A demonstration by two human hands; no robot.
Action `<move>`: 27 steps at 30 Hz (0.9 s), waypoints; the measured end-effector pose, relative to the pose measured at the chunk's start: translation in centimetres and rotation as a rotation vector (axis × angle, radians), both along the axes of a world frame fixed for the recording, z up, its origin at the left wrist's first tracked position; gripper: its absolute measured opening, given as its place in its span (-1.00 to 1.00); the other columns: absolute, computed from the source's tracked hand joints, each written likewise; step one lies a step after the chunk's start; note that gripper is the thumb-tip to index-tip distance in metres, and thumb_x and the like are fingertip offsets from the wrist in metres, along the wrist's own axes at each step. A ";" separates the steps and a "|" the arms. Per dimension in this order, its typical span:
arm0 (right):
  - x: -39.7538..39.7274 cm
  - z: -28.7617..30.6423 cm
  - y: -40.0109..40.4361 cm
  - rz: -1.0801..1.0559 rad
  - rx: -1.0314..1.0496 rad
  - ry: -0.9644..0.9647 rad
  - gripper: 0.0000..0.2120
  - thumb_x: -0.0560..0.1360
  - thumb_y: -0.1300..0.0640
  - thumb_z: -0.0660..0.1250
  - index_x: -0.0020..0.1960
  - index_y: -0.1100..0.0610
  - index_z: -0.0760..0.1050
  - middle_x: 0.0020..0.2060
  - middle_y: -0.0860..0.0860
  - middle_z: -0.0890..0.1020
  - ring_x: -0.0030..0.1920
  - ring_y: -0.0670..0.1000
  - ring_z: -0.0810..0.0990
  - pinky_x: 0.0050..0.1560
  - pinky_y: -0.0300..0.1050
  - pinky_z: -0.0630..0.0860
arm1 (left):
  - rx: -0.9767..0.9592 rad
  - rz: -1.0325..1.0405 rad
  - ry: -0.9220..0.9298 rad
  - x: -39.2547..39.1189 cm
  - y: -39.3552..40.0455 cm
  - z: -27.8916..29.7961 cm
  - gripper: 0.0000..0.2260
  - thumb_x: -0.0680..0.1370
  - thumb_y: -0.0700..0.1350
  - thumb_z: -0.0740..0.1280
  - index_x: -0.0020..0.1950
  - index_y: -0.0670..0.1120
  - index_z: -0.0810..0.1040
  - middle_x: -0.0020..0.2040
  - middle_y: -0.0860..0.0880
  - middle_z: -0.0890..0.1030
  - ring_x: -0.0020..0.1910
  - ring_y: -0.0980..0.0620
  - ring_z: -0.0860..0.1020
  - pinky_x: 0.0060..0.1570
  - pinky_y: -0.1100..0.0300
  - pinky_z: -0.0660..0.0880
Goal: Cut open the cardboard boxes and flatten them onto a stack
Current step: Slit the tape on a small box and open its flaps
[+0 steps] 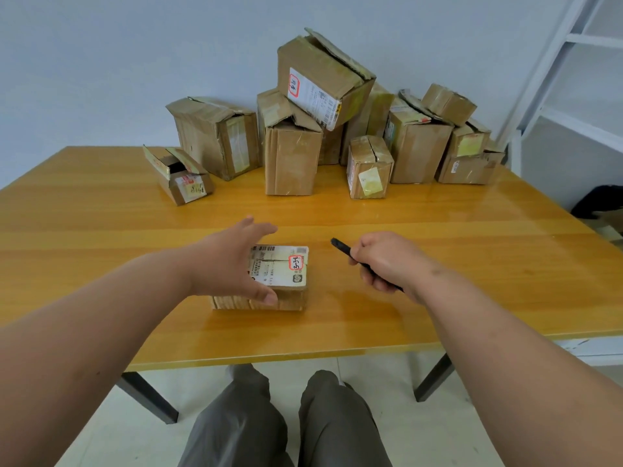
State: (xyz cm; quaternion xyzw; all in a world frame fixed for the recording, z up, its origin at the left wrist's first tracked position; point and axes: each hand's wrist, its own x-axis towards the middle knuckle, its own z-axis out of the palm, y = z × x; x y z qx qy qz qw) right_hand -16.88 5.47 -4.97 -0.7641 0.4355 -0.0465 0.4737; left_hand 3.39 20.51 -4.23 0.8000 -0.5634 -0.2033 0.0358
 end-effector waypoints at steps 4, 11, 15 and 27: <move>1.9 0.4 1.2 0.109 -0.307 0.027 -0.80 0.65 0.09 0.12 -0.06 0.14 0.46 -0.25 0.11 0.64 -0.39 0.07 0.51 -0.32 -0.04 0.47 | -0.019 0.059 0.037 2.5 2.4 0.8 -0.01 0.17 0.37 0.48 0.53 0.27 0.13 0.54 0.16 0.09 0.53 -0.02 0.01 0.49 -0.17 0.08; 5.8 1.3 4.4 0.290 -0.556 0.078 -0.79 0.66 0.02 0.09 -0.05 0.04 0.46 -0.19 0.02 0.61 -0.19 0.08 0.59 -0.15 0.06 0.54 | -0.093 0.171 0.051 2.8 4.2 -1.4 -0.07 0.28 0.27 0.54 0.54 0.21 0.16 0.36 0.10 0.37 0.30 0.01 0.39 0.30 0.05 0.39; 7.1 1.4 4.9 0.376 -0.712 0.261 -0.76 0.65 0.00 0.06 -0.09 0.01 0.44 -0.20 -0.03 0.57 -0.18 0.03 0.52 -0.30 -0.04 0.39 | -0.127 0.200 0.107 3.3 4.2 -2.4 -0.08 0.33 0.18 0.55 0.57 0.19 0.11 0.34 0.06 0.39 0.22 0.00 0.44 0.27 0.06 0.43; 11.5 3.5 7.3 0.701 -1.075 0.323 -0.77 0.66 -0.01 0.08 -0.13 -0.06 0.40 -0.25 -0.11 0.48 -0.17 0.02 0.45 -0.04 0.00 0.26 | -0.201 0.173 0.322 5.4 4.4 -2.8 -0.16 0.25 0.01 0.64 0.43 0.12 0.28 0.34 0.11 0.44 0.20 0.12 0.39 0.20 0.20 0.35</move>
